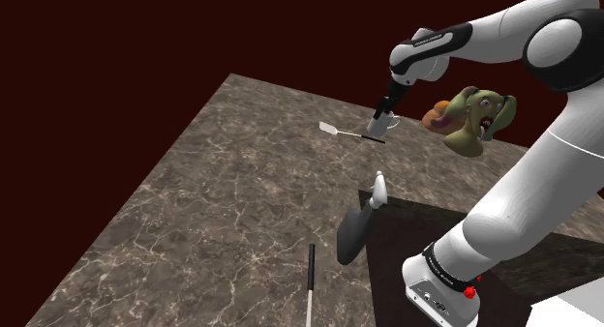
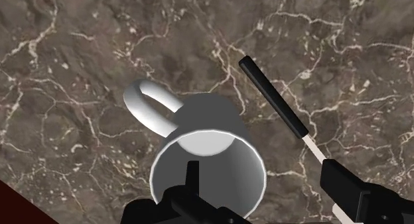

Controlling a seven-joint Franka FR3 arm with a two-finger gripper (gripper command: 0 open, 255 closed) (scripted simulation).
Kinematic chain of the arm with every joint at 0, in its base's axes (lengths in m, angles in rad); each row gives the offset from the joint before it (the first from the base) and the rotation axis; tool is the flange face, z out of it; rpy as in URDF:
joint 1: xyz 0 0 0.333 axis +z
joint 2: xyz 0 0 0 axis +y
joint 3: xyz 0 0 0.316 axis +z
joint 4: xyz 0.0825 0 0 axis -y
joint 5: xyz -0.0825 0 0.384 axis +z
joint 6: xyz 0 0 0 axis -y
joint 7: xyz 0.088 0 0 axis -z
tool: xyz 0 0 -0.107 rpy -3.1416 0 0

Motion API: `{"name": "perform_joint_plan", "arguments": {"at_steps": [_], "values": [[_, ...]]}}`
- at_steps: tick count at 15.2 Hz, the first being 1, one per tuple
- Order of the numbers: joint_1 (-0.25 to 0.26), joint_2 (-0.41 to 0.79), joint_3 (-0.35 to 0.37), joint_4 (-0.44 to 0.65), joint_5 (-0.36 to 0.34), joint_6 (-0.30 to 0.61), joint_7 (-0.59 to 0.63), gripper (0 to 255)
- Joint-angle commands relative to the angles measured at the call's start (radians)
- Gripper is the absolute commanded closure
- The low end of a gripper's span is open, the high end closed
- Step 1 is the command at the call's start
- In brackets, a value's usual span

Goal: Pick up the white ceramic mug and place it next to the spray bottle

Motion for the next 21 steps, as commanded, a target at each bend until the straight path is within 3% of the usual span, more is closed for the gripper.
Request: {"name": "perform_joint_plan", "arguments": {"at_steps": [1, 5, 6, 15, 21], "values": [[0.0, 0.003, 0.0, 0.0, 0.002, 0.004, -0.001, 0], [0.0, 0.003, 0.0, 0.0, 0.002, 0.004, -0.001, 0], [0.0, 0.003, 0.0, 0.0, 0.002, 0.004, -0.001, 255], [0.0, 0.003, 0.0, 0.0, 0.002, 0.004, -0.001, 255], [0.003, -0.037, -0.003, 0.038, -0.022, -0.071, 0.017, 255]]}}
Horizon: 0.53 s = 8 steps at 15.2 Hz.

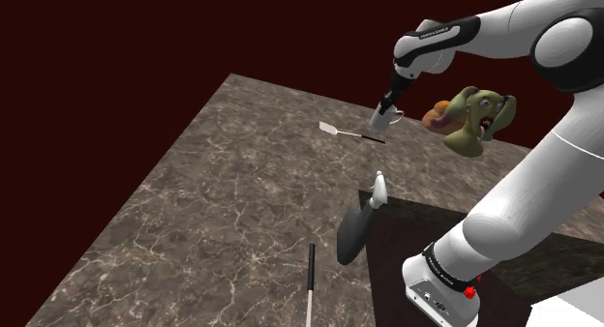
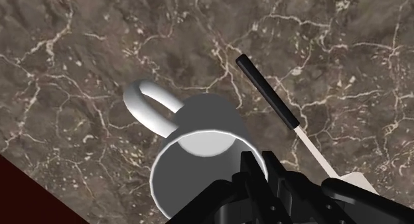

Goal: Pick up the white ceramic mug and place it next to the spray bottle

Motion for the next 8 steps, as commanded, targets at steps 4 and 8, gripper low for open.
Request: {"name": "perform_joint_plan", "arguments": {"at_steps": [4, 8], "values": [[0.002, -0.029, -0.001, 0.036, -0.016, -0.062, 0.013, 255], [0.004, -0.048, -0.001, 0.069, -0.027, -0.113, 0.022, 255]]}}
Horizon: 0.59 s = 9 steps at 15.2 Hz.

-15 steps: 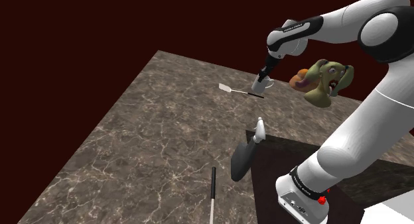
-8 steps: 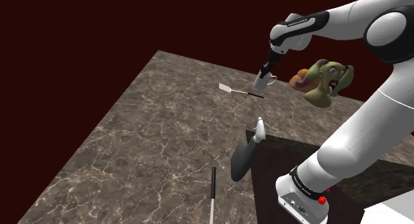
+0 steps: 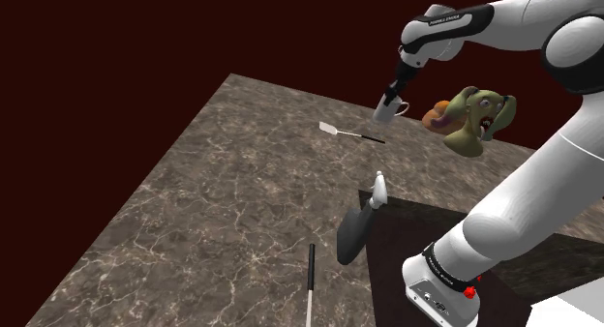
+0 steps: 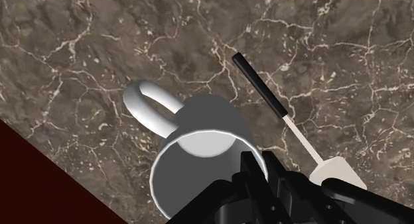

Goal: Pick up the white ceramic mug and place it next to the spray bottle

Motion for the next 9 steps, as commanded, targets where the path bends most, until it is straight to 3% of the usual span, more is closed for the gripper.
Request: {"name": "perform_joint_plan", "arguments": {"at_steps": [1, 9], "values": [[0.002, -0.012, 0.001, 0.014, -0.007, -0.025, 0.008, 255], [0.004, -0.038, 0.002, 0.094, -0.02, -0.129, 0.02, 255]]}}
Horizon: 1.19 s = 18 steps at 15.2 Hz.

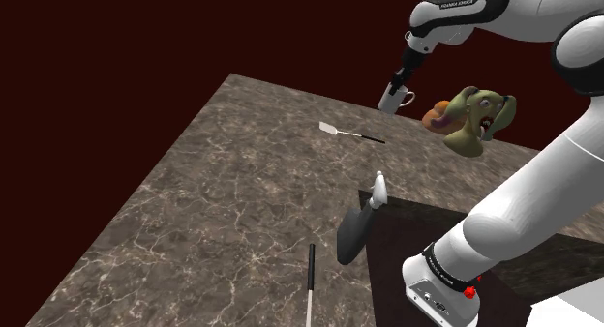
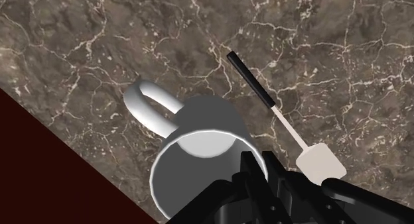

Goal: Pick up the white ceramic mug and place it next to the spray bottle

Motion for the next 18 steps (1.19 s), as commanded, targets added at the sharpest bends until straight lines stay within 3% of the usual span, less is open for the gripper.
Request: {"name": "perform_joint_plan", "arguments": {"at_steps": [1, 18], "values": [[0.001, -0.005, 0.001, 0.021, -0.003, -0.026, 0.003, 255], [0.0, -0.008, 0.0, 0.247, -0.006, -0.254, 0.011, 255]]}}
